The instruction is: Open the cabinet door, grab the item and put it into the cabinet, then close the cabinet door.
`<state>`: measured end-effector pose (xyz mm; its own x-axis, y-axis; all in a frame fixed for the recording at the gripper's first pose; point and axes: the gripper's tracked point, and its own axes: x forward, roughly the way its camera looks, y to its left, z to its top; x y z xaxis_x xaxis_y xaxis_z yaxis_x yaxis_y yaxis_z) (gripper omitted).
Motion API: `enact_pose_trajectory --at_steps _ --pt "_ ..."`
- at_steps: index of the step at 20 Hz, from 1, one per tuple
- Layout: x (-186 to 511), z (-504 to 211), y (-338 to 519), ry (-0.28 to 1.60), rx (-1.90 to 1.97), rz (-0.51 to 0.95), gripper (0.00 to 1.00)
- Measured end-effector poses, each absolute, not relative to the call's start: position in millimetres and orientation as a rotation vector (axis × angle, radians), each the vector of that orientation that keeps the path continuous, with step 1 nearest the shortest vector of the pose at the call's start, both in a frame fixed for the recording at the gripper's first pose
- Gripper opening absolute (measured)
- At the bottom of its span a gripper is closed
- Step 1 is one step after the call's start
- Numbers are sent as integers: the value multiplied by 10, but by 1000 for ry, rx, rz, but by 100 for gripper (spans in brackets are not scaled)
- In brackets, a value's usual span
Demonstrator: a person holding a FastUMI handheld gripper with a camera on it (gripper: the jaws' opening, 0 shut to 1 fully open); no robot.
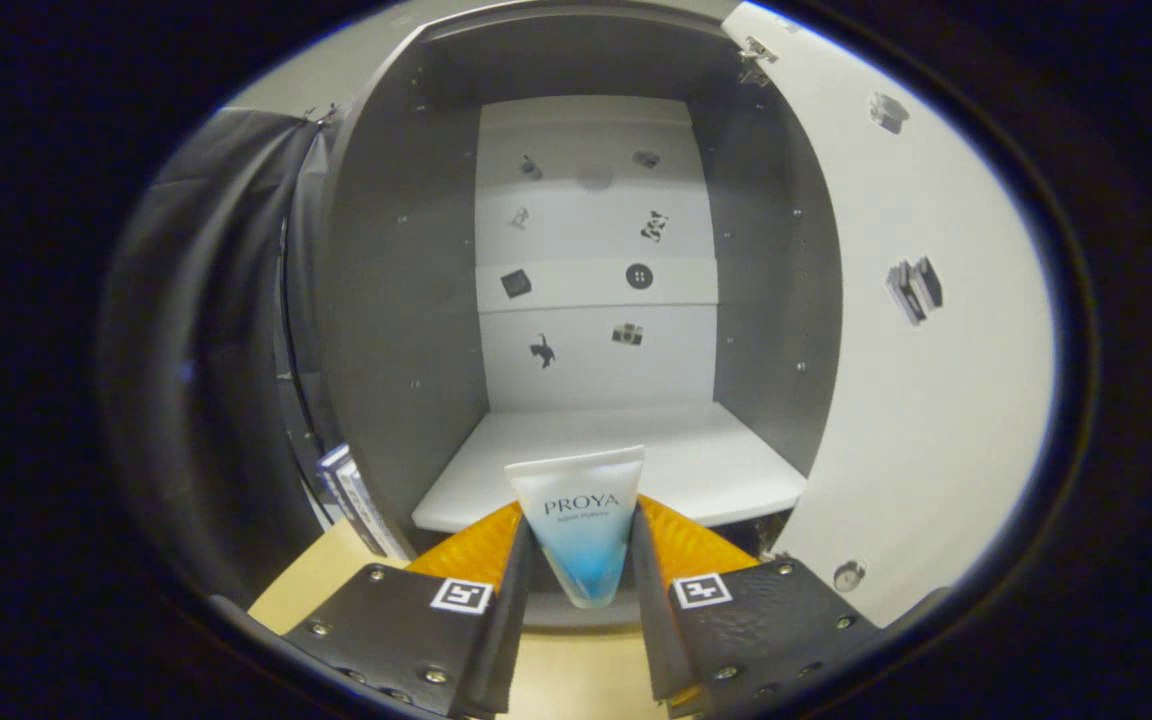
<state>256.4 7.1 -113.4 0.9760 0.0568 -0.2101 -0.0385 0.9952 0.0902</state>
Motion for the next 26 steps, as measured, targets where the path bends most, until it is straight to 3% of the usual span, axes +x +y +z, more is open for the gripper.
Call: enact_pose_trajectory --at_steps 7,18,23,26 --pt "3432 -1202 51 218 101 -10 51" --pt "3614 -1315 21 235 133 -33 56" --pt "3529 -1254 -28 232 145 -36 91" --pt "3350 -1156 -52 210 131 -39 100"
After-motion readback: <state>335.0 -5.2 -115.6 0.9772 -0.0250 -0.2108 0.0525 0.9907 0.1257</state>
